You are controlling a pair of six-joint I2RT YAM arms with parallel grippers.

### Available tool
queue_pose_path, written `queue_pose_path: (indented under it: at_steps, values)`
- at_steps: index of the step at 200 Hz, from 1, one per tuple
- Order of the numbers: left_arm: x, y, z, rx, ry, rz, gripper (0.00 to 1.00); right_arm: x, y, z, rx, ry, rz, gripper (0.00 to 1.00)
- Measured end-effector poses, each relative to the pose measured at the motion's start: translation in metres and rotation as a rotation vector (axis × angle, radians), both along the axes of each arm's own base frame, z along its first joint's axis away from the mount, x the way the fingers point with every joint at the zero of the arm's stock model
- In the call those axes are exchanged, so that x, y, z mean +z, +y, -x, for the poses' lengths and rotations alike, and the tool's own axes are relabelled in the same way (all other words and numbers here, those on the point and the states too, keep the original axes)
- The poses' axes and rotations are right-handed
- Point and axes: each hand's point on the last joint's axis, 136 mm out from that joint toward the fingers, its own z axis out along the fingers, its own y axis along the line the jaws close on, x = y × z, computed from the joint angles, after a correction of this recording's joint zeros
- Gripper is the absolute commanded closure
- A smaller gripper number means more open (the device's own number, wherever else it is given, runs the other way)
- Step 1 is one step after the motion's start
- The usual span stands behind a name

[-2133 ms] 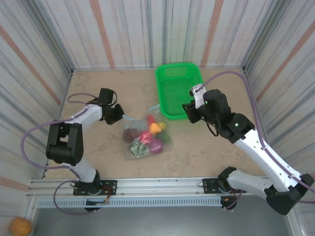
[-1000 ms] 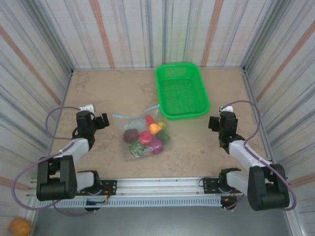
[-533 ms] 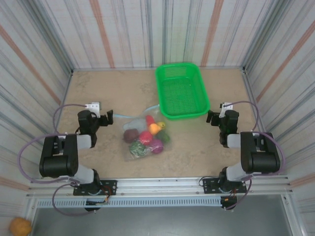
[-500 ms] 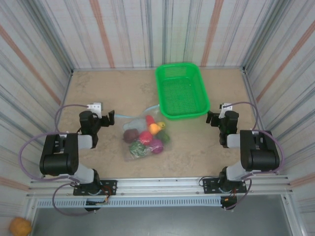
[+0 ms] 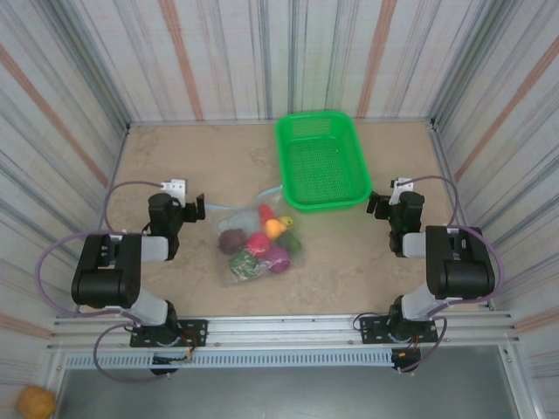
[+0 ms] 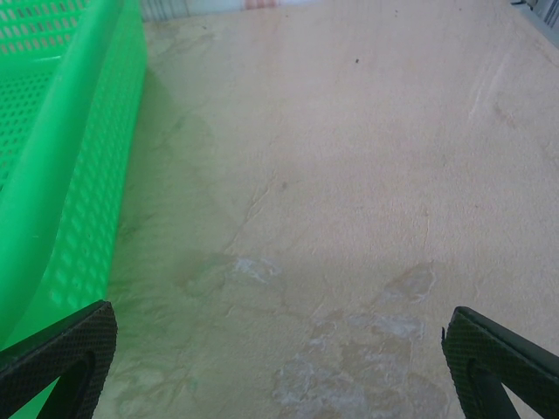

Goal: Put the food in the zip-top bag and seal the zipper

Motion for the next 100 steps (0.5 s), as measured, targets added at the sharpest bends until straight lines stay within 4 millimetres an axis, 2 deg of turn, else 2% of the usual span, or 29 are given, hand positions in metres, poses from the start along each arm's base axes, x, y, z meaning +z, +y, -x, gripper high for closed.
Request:
queue_pose_path:
  at_steps: [100]
  values:
    - [0.0001,0.0012,-0.0002,0.012,-0.001,-0.017,0.01,-0.0001,0.0001,0.0000,0.000,0.000,0.000,0.00]
